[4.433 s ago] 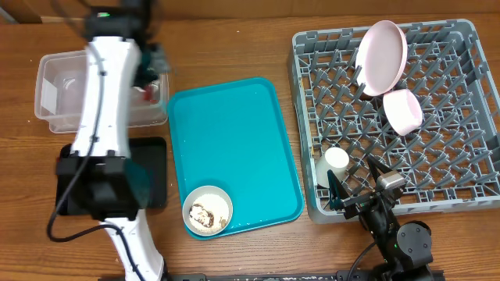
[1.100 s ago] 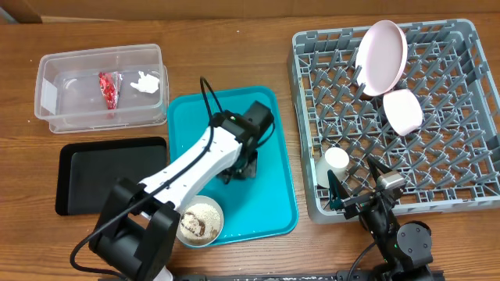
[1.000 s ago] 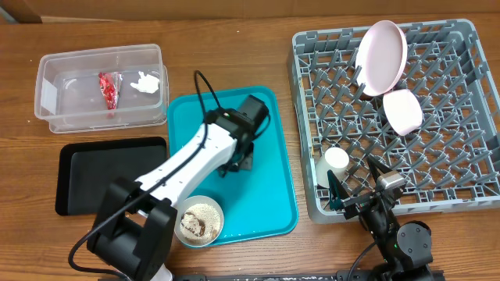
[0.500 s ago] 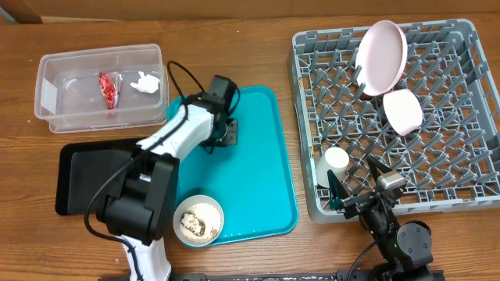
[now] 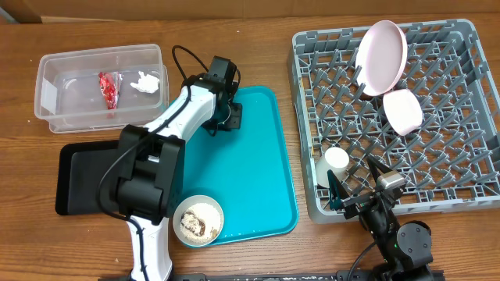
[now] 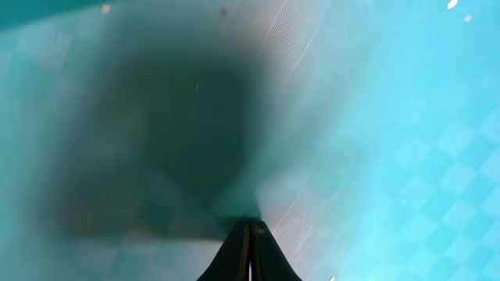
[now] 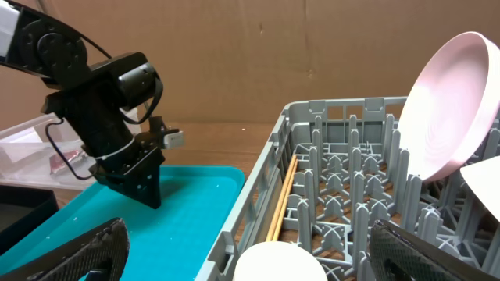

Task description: Sort waste into correct bins and load items into the dishwasher

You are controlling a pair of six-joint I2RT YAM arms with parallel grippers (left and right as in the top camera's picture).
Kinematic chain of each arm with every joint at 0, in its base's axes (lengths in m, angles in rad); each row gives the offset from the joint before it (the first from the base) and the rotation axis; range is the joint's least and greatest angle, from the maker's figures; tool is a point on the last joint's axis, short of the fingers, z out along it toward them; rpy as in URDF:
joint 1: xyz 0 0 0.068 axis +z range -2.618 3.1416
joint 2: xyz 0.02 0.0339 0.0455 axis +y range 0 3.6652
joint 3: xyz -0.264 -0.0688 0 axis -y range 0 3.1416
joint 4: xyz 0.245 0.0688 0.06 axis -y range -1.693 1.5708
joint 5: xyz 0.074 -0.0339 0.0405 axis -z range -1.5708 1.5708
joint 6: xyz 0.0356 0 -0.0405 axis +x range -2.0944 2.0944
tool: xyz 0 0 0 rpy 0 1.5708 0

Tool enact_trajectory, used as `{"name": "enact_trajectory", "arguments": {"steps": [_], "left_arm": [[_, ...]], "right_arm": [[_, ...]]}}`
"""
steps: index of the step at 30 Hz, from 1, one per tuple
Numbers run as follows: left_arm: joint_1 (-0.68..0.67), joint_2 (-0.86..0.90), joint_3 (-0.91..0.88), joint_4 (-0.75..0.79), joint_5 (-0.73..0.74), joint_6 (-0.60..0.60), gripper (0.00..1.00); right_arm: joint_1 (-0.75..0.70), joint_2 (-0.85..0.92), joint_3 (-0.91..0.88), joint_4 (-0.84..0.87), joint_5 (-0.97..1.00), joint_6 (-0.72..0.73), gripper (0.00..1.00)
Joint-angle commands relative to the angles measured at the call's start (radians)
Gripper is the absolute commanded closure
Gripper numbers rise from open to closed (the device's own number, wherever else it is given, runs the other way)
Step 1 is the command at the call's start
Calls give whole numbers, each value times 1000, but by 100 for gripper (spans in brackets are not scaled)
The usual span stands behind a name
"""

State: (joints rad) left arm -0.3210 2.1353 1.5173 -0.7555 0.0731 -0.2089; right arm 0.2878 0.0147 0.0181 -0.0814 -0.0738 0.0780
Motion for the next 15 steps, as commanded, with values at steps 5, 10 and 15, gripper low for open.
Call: {"name": "enact_trajectory", "arguments": {"steps": [5, 10, 15], "left_arm": [[0, 84, 69, -40, -32, 22, 95], [13, 85, 134, -30, -69, -16, 96], [43, 96, 136, -8, -107, -58, 96]], "right_arm": [[-5, -8, -10, 5, 5, 4, 0], [-5, -8, -10, 5, 4, 4, 0], [-5, -8, -10, 5, 4, 4, 0]]}}
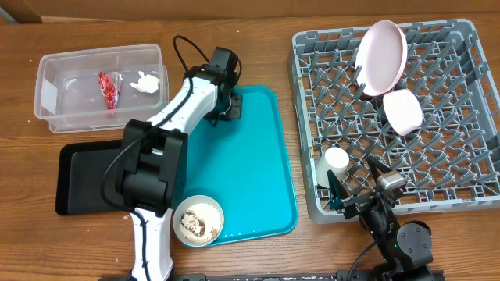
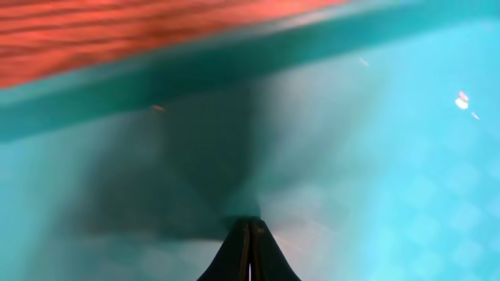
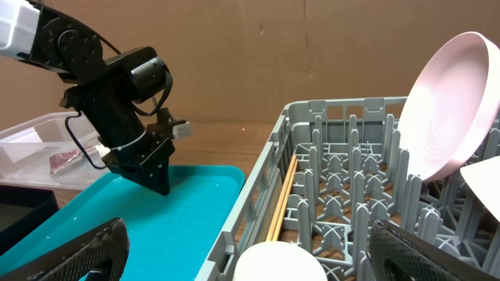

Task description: Sort waste into correct bins and load items into the dishwasher

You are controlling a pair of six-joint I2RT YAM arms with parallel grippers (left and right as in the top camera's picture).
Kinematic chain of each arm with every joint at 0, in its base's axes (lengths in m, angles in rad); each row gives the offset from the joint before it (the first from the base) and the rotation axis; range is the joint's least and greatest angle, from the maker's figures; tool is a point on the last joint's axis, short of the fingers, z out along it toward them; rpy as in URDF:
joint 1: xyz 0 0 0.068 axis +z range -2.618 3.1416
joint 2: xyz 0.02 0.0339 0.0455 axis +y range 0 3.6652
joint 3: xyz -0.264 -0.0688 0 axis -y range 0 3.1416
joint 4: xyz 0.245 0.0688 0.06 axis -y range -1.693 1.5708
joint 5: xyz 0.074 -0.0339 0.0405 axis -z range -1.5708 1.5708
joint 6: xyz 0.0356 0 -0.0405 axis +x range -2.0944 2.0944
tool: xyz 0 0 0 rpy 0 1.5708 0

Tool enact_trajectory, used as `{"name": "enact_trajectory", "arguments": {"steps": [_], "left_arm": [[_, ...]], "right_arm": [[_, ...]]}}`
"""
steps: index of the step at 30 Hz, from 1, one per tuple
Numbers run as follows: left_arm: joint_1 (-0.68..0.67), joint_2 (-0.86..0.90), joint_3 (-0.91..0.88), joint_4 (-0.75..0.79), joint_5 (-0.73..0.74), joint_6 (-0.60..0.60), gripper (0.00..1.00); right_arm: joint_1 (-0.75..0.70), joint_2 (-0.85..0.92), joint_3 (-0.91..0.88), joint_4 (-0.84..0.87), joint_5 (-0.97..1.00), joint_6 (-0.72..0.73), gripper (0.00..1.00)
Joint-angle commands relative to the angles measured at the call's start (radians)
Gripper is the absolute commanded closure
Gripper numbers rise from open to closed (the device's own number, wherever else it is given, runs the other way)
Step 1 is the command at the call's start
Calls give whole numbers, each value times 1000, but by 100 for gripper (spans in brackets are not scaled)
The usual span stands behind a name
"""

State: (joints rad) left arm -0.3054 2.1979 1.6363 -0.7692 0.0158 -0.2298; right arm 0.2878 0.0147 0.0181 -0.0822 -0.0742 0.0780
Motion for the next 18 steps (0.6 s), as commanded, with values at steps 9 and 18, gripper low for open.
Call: {"name": "enact_trajectory", "arguments": {"steps": [9, 18], "left_arm": [[110, 137, 17, 32, -59, -73, 96], [112, 147, 17, 186, -24, -74, 96]], "right_arm": [[-5, -8, -10, 5, 5, 4, 0], [-5, -8, -10, 5, 5, 5, 0]]}}
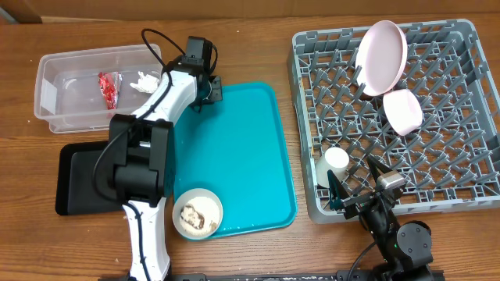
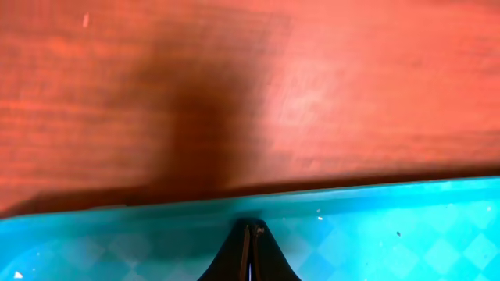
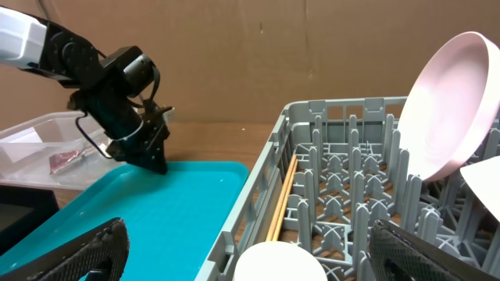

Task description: Sort waste into correct bins and load items into the dishwasher

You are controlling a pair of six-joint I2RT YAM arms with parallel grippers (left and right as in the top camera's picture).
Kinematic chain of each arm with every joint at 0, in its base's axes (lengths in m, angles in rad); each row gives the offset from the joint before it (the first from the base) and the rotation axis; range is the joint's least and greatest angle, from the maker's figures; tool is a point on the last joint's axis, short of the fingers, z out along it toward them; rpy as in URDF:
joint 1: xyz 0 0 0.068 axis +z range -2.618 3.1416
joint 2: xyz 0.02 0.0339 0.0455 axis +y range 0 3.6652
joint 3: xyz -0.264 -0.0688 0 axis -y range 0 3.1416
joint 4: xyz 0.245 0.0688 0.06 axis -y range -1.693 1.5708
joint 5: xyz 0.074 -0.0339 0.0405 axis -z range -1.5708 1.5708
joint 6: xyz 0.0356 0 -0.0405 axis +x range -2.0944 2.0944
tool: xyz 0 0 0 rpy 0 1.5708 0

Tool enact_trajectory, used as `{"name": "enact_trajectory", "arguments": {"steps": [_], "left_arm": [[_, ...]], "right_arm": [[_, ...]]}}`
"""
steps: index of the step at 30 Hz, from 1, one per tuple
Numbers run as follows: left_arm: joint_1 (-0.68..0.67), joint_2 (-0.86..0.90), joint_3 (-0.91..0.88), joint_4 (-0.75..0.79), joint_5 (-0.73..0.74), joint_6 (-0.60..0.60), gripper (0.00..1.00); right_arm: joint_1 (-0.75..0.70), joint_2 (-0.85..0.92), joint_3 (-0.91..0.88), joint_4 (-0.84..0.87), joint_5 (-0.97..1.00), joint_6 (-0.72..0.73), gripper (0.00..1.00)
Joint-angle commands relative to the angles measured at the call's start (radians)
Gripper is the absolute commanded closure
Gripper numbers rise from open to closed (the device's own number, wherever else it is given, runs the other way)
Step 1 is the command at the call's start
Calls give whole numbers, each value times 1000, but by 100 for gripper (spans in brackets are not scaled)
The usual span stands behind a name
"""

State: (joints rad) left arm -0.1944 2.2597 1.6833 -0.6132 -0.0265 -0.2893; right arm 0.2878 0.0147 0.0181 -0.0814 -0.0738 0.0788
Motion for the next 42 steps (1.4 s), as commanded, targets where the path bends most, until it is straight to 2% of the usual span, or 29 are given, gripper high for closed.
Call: {"name": "enact_trajectory", "arguments": {"steps": [1, 14, 20, 32, 42], "left_arm": [[0, 85, -30, 44, 29, -14, 96], [-58, 85, 6, 120, 19, -1, 96], [-49, 85, 62, 119, 35, -82, 96], [-51, 88, 80, 134, 3, -93, 96], [-47, 89, 80, 54, -9, -100, 96]], "right_arm": [[-5, -8, -10, 5, 5, 3, 0], [-5, -8, -10, 5, 5, 3, 0], [-5, -8, -10, 5, 5, 3, 0], [-5, -8, -10, 5, 5, 3, 0], [-5, -8, -10, 5, 5, 3, 0]]}}
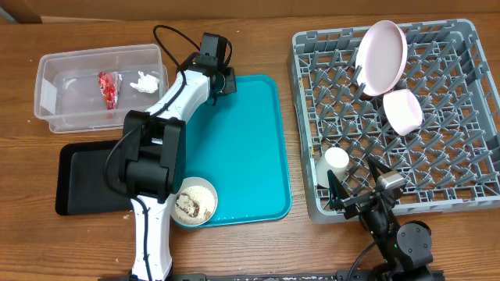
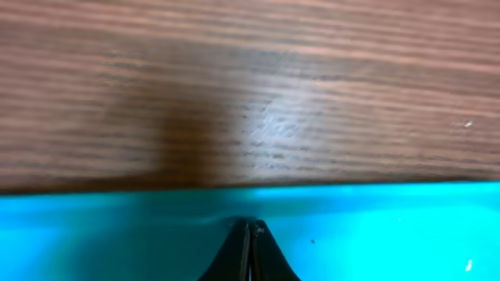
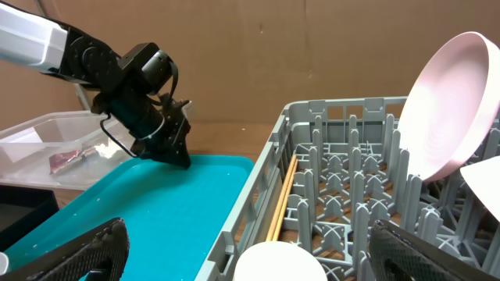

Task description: Sort waste into correct bins and load items into the dishwasher

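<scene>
The teal tray (image 1: 250, 156) lies mid-table with a bowl of food scraps (image 1: 194, 201) at its near left corner. My left gripper (image 1: 221, 80) is shut, its tips (image 2: 250, 228) down on the tray's far rim, nothing visibly between them. The grey dish rack (image 1: 453, 179) holds a pink plate (image 1: 381, 48), a pink bowl (image 1: 402, 109), a white cup (image 1: 337, 159) and chopsticks (image 3: 281, 195). My right gripper (image 3: 250, 250) stands wide open at the rack's near left corner, the cup (image 3: 273, 261) just below it.
A clear bin (image 1: 98, 82) at the far left holds a red wrapper (image 1: 108, 87) and a white crumpled scrap (image 1: 145, 80). A black bin (image 1: 78, 176) sits left of the tray. Brown cardboard stands behind the table.
My shut left gripper has shifted right along the tray's far rim, away from the clear bin. The tray has turned slightly and the bowl sits a little farther from the table's front edge. The right arm is unchanged.
My shut left gripper first had its tips on the tray's floor near the far left. Then it stood closer to the far rim, then at the far left corner beside the clear bin, with the tray shifted left. Now it is farther right on that rim.
</scene>
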You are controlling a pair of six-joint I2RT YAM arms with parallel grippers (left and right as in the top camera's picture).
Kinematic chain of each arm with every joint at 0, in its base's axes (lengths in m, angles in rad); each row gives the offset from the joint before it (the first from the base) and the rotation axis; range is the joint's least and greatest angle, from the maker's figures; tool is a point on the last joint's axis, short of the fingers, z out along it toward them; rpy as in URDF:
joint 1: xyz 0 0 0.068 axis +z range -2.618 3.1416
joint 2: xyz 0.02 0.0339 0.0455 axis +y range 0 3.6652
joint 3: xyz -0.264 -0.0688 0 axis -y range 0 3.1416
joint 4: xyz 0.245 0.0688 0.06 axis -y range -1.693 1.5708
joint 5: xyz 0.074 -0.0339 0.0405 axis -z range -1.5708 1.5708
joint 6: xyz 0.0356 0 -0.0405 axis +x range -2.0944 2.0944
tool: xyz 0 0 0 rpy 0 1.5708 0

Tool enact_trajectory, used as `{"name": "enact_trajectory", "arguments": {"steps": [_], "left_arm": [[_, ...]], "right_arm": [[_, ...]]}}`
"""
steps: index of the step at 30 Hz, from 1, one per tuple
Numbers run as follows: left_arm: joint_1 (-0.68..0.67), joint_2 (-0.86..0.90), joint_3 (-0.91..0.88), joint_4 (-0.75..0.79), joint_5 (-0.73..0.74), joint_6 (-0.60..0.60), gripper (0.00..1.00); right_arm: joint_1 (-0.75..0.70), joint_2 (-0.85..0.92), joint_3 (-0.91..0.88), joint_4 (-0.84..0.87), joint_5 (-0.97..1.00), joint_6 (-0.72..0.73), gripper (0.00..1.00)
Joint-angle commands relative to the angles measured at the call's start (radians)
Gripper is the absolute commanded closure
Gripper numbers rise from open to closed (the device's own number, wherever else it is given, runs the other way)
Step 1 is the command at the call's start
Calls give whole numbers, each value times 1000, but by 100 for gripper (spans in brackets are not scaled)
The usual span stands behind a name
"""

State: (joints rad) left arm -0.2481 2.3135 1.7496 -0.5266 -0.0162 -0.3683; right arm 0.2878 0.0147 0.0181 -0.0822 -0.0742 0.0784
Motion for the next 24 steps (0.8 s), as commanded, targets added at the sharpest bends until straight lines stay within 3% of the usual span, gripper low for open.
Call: {"name": "enact_trajectory", "arguments": {"steps": [1, 6, 8, 9, 11, 13, 14, 17, 20, 24], "left_arm": [[11, 35, 14, -54, -16, -21, 96], [29, 30, 58, -215, 63, 14, 94], [35, 18, 117, -320, 96, 53, 79], [36, 10, 147, -372, 97, 63, 77], [37, -23, 228, -505, 92, 102, 87], [37, -67, 294, -599, 74, 118, 89], [35, -93, 317, -633, 68, 118, 83], [33, -191, 343, -719, 68, 107, 50], [33, -288, 343, -825, 69, 76, 42], [27, -380, 342, -989, 73, 72, 42]], "right_arm": [[-5, -8, -10, 5, 5, 4, 0], [-5, -8, -10, 5, 5, 4, 0], [-5, -8, -10, 5, 5, 4, 0], [-5, -8, -10, 5, 5, 4, 0], [-5, -8, -10, 5, 5, 4, 0], [-5, -8, -10, 5, 5, 4, 0], [-5, -8, -10, 5, 5, 4, 0], [-5, -8, -10, 5, 5, 4, 0], [-5, -8, -10, 5, 5, 4, 0], [-5, -8, -10, 5, 5, 4, 0]]}}
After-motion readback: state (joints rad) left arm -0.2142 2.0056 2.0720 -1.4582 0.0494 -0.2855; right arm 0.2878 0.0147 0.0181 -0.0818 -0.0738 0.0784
